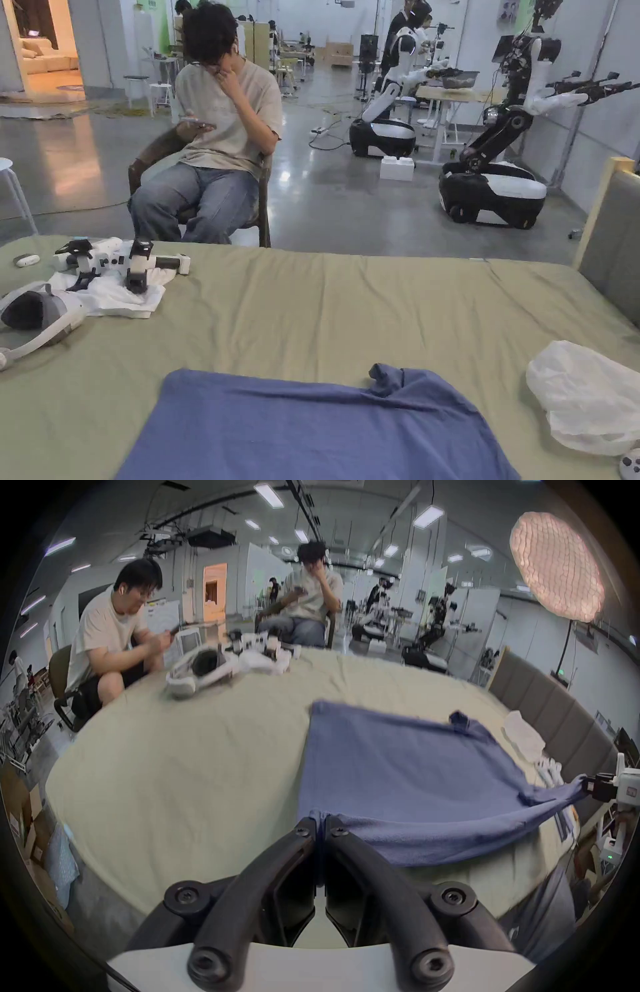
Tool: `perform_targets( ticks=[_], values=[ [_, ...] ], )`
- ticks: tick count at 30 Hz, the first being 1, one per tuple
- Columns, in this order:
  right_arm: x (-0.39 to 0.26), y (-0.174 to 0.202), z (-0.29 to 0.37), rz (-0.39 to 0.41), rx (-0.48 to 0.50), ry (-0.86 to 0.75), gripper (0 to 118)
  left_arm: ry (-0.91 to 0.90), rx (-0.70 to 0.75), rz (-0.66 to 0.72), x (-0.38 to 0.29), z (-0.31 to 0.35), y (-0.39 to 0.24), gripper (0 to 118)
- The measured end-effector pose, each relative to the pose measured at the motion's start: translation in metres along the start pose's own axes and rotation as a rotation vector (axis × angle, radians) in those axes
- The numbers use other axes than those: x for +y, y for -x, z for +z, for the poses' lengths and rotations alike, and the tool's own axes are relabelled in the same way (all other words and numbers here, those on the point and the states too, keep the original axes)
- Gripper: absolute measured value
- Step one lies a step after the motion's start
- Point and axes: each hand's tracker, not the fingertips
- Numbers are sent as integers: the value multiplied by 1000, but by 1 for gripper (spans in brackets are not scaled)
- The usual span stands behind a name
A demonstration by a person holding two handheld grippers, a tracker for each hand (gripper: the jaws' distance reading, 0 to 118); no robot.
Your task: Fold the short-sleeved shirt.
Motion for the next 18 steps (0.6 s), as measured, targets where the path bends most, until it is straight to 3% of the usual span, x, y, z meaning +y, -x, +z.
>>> perform_targets(
  ticks=[4,8,12,14,15,18],
  values=[
    [-40,4,-18,-11,24,112,2,108,-2,31,-38,-22,10,0],
    [-63,11,-31,34,28,212,3,177,13,-22,-58,-37,11,0],
    [-78,10,-41,6,37,254,6,213,30,-39,-66,-44,10,2],
    [-77,13,-42,5,31,268,21,219,37,-43,-67,-44,7,13],
    [-75,14,-41,14,22,273,40,217,52,-47,-65,-43,7,21],
    [-62,18,-31,-4,-21,197,67,159,96,-60,-57,-36,-2,60]
  ],
)
